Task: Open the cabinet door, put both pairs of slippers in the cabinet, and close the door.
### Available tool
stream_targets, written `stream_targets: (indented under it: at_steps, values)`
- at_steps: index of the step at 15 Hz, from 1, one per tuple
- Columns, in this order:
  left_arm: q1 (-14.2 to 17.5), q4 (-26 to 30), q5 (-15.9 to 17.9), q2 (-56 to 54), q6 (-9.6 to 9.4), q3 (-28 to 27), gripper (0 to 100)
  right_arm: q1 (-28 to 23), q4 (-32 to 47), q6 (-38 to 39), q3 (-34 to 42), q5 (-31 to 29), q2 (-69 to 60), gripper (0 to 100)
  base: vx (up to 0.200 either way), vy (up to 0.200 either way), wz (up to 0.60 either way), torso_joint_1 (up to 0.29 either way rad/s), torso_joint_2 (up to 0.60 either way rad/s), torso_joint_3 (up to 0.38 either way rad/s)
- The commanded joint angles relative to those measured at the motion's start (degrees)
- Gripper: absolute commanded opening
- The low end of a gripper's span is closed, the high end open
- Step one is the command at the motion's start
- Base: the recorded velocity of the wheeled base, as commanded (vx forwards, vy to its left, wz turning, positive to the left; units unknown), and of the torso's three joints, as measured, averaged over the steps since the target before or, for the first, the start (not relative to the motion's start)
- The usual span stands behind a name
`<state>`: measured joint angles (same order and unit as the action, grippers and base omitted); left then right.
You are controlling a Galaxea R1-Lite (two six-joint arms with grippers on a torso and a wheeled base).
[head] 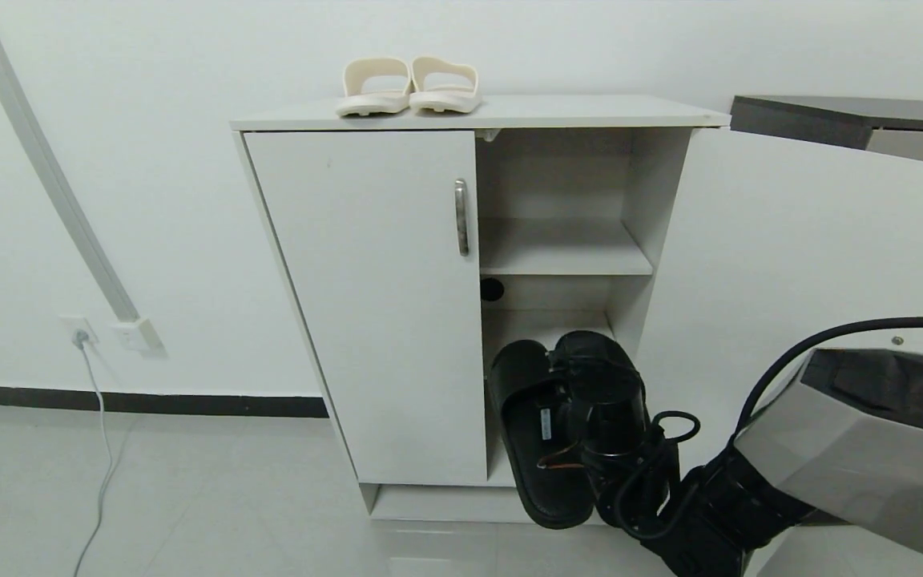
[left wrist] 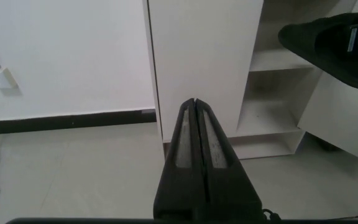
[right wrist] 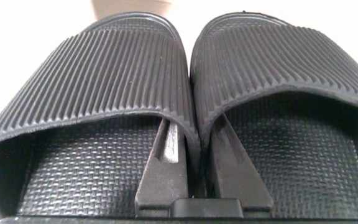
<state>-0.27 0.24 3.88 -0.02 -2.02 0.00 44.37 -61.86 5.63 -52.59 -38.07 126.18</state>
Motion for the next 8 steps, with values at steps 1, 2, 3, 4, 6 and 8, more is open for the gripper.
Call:
stream_targets:
  at_steps: [1,2,3,4,6,8]
  values:
    - [0.00,0.02,-0.01,0.11,0.00,0.00,0,-0.34,0.07,0.08,-1.90,0.01,1.17,0,0.000,0.000,0.00,0.000,0.00,0.000]
    - [0.00,0.02,-0.01,0.11,0.00,0.00,0,-0.34,0.51,1.22,-3.48,0.01,1.87,0,0.000,0.000,0.00,0.000,0.00,0.000]
    - [0.00,0.02,-0.01,0.11,0.00,0.00,0,-0.34,2.62,3.60,-5.42,0.01,2.05,0,0.000,0.000,0.00,0.000,0.00,0.000]
    - [0.00,0.02,0.08,0.11,0.00,0.00,0,-0.43,7.27,7.11,-7.09,-0.07,1.96,0,0.000,0.000,0.00,0.000,0.00,0.000]
    - [0.00,0.02,0.08,0.11,0.00,0.00,0,-0.52,13.95,11.68,-9.11,0.01,1.52,0,0.000,0.000,0.00,0.000,0.00,0.000]
    - [0.00,0.02,-0.01,0.11,0.00,0.00,0,-0.78,14.83,12.47,-9.37,0.01,2.05,0,0.000,0.000,0.00,0.000,0.00,0.000]
